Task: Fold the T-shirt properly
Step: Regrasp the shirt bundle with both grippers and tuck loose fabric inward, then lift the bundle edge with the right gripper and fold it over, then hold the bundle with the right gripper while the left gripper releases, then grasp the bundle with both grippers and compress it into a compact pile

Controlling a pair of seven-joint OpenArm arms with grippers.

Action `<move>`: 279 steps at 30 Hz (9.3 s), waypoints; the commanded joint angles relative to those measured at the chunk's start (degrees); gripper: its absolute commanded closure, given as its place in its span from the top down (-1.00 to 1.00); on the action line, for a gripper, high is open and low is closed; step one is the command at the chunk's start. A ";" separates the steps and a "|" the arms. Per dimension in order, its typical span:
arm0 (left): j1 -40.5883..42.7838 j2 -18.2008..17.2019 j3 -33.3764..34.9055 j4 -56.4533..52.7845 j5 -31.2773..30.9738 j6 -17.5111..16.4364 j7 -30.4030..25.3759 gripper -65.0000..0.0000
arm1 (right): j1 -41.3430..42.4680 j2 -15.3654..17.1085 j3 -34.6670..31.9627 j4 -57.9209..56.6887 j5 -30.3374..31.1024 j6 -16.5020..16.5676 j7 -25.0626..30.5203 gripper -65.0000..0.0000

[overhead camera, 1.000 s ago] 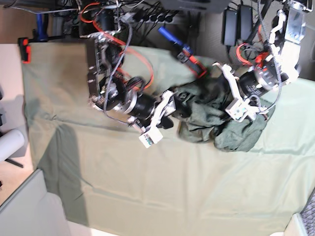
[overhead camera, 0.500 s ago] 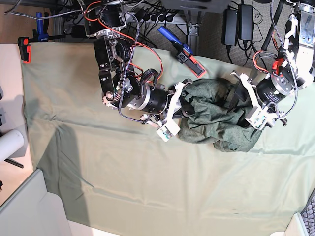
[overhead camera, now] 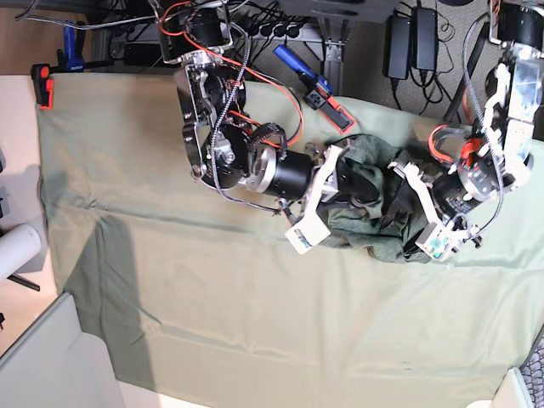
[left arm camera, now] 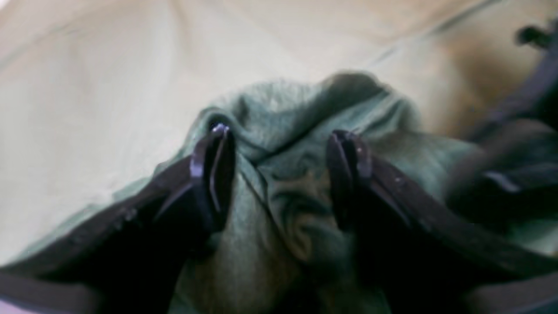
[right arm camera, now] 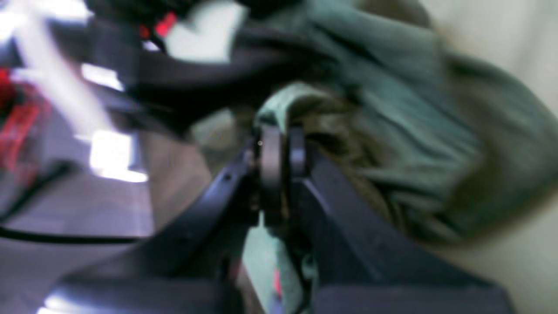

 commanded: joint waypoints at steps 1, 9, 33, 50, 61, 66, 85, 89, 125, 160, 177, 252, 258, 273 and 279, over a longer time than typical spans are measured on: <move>-2.16 -0.28 0.02 -0.94 -0.76 0.24 -1.51 0.15 | 1.05 -1.53 0.04 0.92 1.64 0.74 1.29 -1.00; -8.04 -0.33 0.02 -5.86 -1.95 0.24 -1.42 0.15 | 1.05 -9.62 -0.79 0.92 -1.73 0.70 1.36 -1.00; -3.58 -0.50 -6.95 6.93 -9.14 -1.51 4.61 0.15 | 1.05 -10.97 -8.83 0.92 -10.49 0.66 4.81 -1.00; -2.51 -4.50 -16.39 7.54 -11.02 -1.53 5.49 0.15 | 1.05 -11.06 -9.16 0.92 -10.43 0.66 5.49 -1.00; -1.66 -4.61 -21.99 7.52 -13.66 -1.55 6.73 0.15 | 2.71 -11.10 -11.04 0.74 -15.56 0.66 10.16 -1.00; -0.61 -4.61 -22.60 7.54 -14.05 -1.57 6.75 0.15 | 6.34 -11.10 -13.31 -1.68 -18.45 0.66 10.80 -1.00; -0.33 -4.61 -22.60 7.52 -13.62 -1.73 6.99 0.15 | 11.41 -11.10 -17.20 -13.62 -20.90 0.61 15.47 -1.00; -0.31 -4.63 -22.60 7.52 -13.62 -1.73 7.21 0.15 | 11.39 -11.10 -17.18 -13.62 -20.98 0.61 15.30 -0.56; 13.81 -6.21 -8.79 14.86 -17.55 -11.51 7.67 0.15 | 16.26 -2.27 10.47 -18.36 -25.44 0.42 21.57 -0.29; 8.24 -5.53 -16.65 4.11 -15.72 -11.51 3.10 -0.39 | 16.15 -3.32 5.27 -20.85 -27.74 0.42 23.47 -0.55; 14.91 -5.18 -25.16 4.11 -26.71 -11.51 9.73 -0.56 | 16.15 -3.34 5.27 -20.85 -31.04 0.42 25.79 -1.00; -17.84 -0.70 0.79 -26.32 -4.72 -11.51 -2.32 -0.82 | 11.87 -2.56 -5.95 -22.47 -19.19 0.44 13.42 -1.00; -19.74 2.64 0.79 -30.53 -4.74 -11.51 -2.64 -0.82 | 6.43 -2.38 -5.92 -13.11 -19.41 0.42 13.05 -1.00; -21.64 4.42 1.51 -30.49 -5.62 -11.51 -2.75 -0.81 | 5.38 -2.36 -5.79 -11.13 -19.91 0.42 12.83 -1.00; -23.37 2.16 0.57 -28.13 -11.13 -11.51 -1.09 -0.61 | 5.35 -2.38 -1.29 -10.86 -20.90 0.39 12.83 -1.00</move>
